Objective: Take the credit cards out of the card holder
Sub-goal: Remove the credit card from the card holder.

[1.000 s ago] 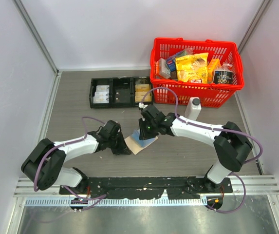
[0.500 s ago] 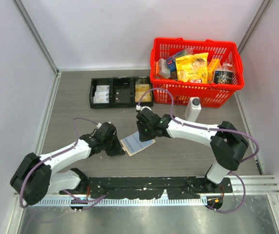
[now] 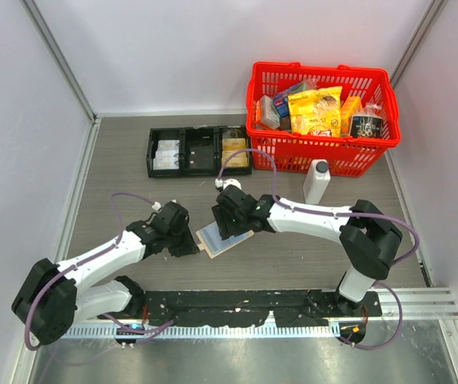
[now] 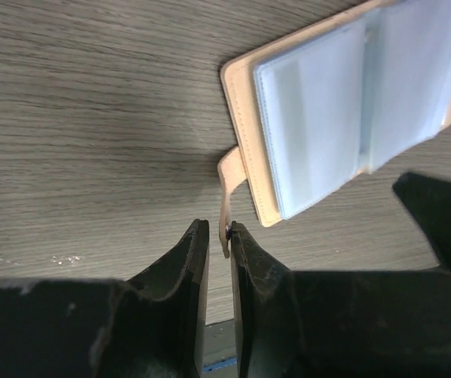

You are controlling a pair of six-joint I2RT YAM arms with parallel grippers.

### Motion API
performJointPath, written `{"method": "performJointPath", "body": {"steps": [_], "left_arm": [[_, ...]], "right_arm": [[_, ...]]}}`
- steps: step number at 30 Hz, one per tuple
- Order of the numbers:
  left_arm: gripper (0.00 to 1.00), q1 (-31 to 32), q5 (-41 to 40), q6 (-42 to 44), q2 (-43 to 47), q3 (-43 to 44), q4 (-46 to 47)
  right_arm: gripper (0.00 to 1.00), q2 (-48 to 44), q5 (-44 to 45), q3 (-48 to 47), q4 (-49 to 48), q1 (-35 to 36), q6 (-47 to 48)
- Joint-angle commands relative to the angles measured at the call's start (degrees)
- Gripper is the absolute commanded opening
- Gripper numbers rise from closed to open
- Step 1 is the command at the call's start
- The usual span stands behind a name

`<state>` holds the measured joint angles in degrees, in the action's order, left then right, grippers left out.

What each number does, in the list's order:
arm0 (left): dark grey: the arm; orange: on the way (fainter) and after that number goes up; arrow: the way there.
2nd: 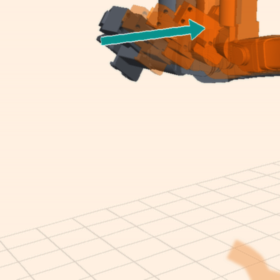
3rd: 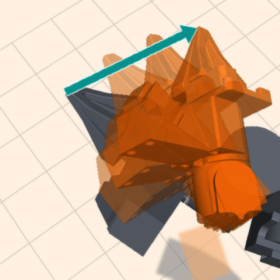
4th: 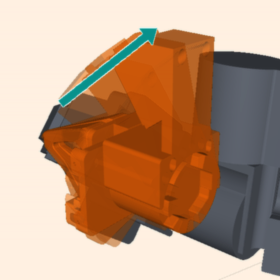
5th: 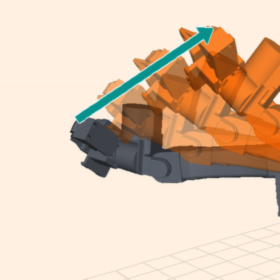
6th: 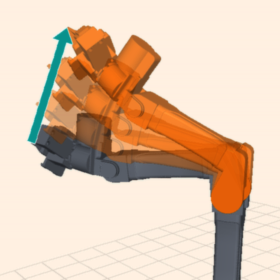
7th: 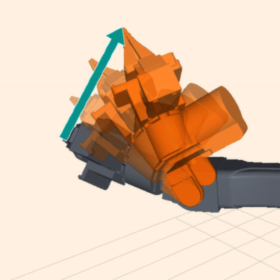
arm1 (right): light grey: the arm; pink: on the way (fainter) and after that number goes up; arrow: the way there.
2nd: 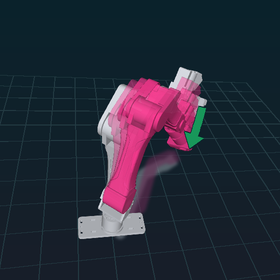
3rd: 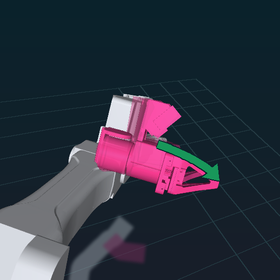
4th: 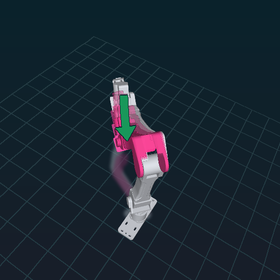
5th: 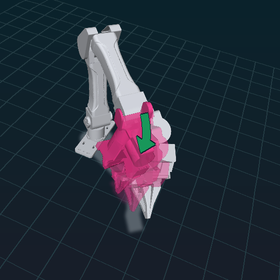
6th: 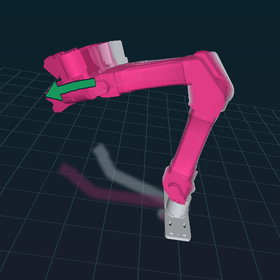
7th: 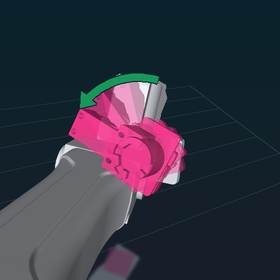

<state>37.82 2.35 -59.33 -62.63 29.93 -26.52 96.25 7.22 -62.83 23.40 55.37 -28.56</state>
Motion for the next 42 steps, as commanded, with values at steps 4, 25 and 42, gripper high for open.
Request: {"method": "performJointPath", "body": {"steps": [4,25,42], "left_arm": [[0.19,0.15,-2.79,-1.05,-3.99,0.83,2.53],[0.0,0.15,-0.77,-3.69,-2.32,-3.92,5.87],[0.0,0.15,0.02,-1.23,-2.58,-5.06,5.08]], "right_arm": [[0.68,3.07,0.42,-4.41,-4.41,4.21,1.75],[0.73,11.77,16.58,-10.38,3.4,9.14,0.87],[0.71,6.94,7.28,-12.67,6.57,4.05,2.98]]}}
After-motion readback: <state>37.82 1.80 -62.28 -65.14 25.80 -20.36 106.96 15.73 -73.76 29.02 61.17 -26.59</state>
